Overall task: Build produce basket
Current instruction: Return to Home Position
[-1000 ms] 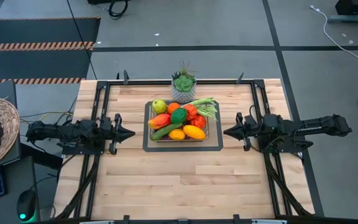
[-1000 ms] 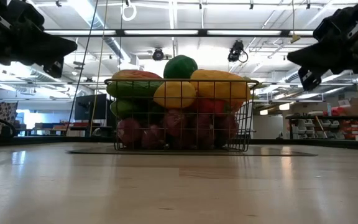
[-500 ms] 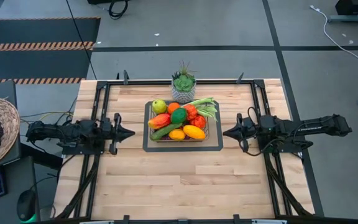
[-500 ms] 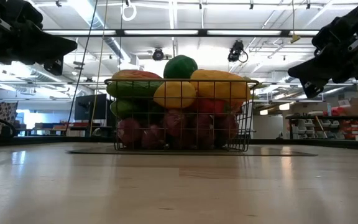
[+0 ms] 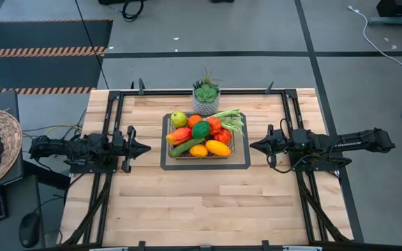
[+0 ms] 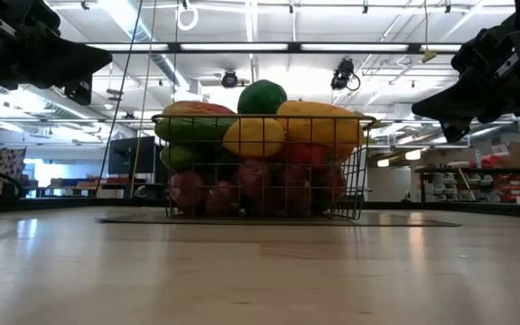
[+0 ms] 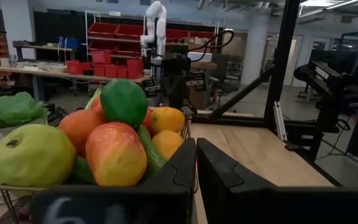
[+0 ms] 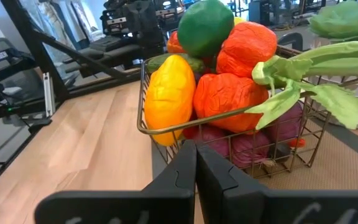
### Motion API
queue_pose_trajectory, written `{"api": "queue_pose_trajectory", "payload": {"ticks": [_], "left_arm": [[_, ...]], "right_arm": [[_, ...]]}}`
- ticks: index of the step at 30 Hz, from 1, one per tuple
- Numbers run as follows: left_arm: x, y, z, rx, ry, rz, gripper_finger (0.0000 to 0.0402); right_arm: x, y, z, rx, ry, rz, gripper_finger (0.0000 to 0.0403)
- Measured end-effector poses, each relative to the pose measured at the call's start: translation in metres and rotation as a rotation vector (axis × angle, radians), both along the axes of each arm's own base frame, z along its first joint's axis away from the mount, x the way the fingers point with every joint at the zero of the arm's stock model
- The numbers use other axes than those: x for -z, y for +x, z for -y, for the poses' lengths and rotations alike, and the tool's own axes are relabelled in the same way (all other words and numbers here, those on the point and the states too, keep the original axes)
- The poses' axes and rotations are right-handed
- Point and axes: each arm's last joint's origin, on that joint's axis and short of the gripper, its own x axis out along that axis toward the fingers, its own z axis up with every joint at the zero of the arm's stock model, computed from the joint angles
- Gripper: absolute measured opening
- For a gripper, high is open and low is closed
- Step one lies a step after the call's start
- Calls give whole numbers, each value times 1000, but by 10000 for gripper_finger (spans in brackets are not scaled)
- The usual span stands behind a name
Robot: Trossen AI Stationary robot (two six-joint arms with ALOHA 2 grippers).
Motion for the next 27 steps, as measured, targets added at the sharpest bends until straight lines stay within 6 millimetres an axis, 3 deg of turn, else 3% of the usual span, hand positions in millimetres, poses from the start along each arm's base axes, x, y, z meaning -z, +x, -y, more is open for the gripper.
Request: {"api": "queue_pose_trajectory", "payload": {"ticks": [27], "left_arm": [[0,0,0,1,-1,2,28]], "right_arm": [[0,0,0,0,1,0,26]]}}
